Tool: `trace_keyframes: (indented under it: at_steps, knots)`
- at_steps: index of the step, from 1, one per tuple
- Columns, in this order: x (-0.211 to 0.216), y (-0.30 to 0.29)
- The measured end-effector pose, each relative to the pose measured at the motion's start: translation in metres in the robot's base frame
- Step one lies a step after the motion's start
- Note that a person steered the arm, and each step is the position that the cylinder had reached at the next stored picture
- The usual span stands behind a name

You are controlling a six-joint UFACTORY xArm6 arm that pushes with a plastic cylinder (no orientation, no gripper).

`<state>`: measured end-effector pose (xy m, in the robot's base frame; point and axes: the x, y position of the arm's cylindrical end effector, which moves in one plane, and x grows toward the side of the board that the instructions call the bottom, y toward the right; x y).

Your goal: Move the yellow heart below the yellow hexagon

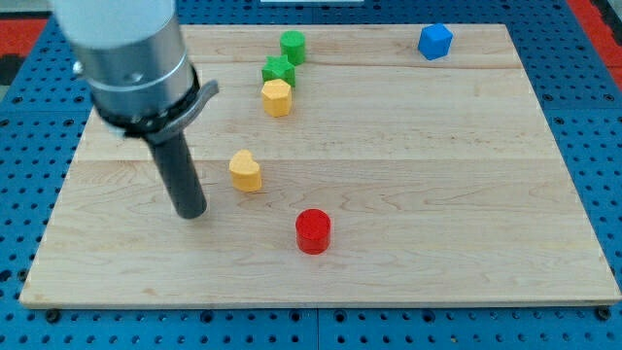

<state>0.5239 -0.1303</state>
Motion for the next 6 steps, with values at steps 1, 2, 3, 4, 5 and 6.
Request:
trace_keyframes:
  at_steps: [1, 2, 3, 4, 5, 6]
  knots:
    - [-0.016, 0.046]
    - [-0.067, 0.048]
    - [-0.096, 0.059]
    - [-0.098, 0.071]
    - [-0.076, 0.035]
    - [-0.061, -0.018]
